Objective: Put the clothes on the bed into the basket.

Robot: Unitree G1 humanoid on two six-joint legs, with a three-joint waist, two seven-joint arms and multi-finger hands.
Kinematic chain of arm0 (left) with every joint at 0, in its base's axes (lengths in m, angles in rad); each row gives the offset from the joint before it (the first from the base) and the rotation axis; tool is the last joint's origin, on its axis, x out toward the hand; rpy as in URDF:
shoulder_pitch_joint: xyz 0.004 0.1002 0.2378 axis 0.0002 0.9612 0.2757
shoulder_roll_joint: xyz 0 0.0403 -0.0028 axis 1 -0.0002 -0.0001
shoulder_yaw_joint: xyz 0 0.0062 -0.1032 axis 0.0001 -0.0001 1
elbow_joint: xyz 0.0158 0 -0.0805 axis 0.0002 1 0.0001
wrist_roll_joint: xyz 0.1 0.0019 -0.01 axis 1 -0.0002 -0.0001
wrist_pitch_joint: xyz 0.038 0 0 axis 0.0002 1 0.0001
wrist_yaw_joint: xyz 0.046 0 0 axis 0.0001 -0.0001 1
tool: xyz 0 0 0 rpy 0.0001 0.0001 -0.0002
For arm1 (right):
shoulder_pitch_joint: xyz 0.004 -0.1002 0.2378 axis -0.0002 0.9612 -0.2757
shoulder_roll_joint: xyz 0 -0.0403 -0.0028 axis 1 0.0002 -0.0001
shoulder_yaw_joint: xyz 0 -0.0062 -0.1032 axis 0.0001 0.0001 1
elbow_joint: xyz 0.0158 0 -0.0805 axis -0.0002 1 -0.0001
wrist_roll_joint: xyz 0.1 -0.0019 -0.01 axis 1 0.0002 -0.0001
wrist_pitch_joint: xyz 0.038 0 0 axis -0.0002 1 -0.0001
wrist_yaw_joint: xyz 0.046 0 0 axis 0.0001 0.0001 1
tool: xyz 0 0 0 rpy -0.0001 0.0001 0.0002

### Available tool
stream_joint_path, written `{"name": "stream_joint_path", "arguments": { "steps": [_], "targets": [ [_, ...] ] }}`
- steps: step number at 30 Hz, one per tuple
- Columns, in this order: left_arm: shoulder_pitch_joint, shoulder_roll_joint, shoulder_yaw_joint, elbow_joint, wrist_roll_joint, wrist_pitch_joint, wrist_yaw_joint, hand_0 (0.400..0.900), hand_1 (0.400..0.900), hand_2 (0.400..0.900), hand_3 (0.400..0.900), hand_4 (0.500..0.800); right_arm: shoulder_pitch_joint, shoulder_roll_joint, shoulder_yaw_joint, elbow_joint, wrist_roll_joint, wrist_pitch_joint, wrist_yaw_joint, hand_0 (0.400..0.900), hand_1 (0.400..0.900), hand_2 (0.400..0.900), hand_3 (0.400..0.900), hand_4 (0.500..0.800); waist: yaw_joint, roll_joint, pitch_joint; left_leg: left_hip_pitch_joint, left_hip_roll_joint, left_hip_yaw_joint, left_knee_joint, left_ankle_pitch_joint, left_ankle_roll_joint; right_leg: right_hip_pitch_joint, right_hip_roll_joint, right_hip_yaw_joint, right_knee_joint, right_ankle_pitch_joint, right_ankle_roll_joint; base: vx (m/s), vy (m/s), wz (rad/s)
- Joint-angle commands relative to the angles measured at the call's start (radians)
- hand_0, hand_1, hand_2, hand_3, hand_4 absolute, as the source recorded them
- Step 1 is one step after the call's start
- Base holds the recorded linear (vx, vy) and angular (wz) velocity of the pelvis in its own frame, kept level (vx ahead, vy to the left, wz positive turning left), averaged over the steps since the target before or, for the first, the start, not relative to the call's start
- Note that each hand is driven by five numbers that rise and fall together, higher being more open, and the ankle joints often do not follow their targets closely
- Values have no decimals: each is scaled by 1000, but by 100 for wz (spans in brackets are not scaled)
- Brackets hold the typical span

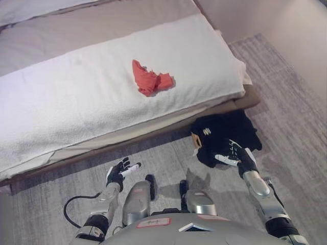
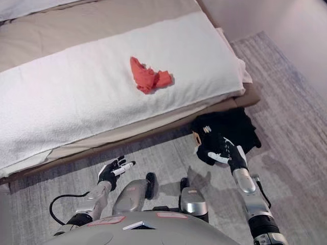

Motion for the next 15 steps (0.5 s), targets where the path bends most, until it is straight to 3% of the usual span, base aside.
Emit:
{"name": "stream_joint_path", "arguments": {
  "steps": [1, 3, 6, 9, 11, 13, 15],
  "targets": [
    [-8, 35, 26, -62, -19, -86, 44, 900, 900, 900, 900, 800, -53, -35, -12, -68, 25, -101, -28, 900, 900, 900, 900, 800, 24, 4, -30, -82, 54, -9, -164, 44, 18, 167, 81, 0, -33, -73, 90, 354, 147, -29],
    [-3, 31, 29, -63, -20, -87, 48, 900, 900, 900, 900, 800, -55, -32, -4, -69, 20, -101, -26, 900, 900, 900, 900, 800, 29, 14, -36, -90, 85, 7, -283, 87, -9, 205, 74, 23, -43, -85, 104, 391, 196, -39],
    [12, 32, 46, -53, -21, -86, 51, 900, 900, 900, 900, 800, -62, -19, 11, -79, 19, -95, -17, 900, 900, 900, 900, 800, 43, 24, -62, -90, 114, 81, -310, 130, -27, 270, 54, 67, -45, -105, 124, 486, 292, -57],
    [23, 32, 52, -13, -23, -81, 53, 900, 900, 900, 900, 800, -60, 4, 36, -73, 16, -84, -2, 900, 900, 900, 900, 800, 58, 9, -108, -46, 75, 101, -297, 165, 2, 307, -22, 62, -4, -72, 168, 551, 406, -47],
    [22, 40, 49, 13, -7, -71, 55, 900, 900, 900, 900, 800, -55, 29, 45, -62, 19, -78, -5, 900, 900, 900, 900, 800, 68, -14, -134, -16, 15, 100, -259, 115, 46, 262, -80, 68, 131, 60, 202, 544, 388, -24],
    [20, 54, 44, 3, 11, -62, 48, 900, 900, 900, 900, 800, -62, 38, 56, -64, 23, -78, 4, 900, 900, 900, 900, 800, 70, -15, -134, 11, -13, 98, -246, 74, 87, 141, -79, 86, 409, 213, 197, 354, 348, 7],
    [11, 71, 41, -24, 11, -60, 44, 900, 900, 900, 900, 800, -76, 39, 76, -76, 15, -79, 6, 900, 900, 900, 900, 800, 54, 0, -97, 82, -61, 82, -255, 30, 137, 16, -84, 60, 645, 311, 178, 267, 414, 17]
  ]
}}
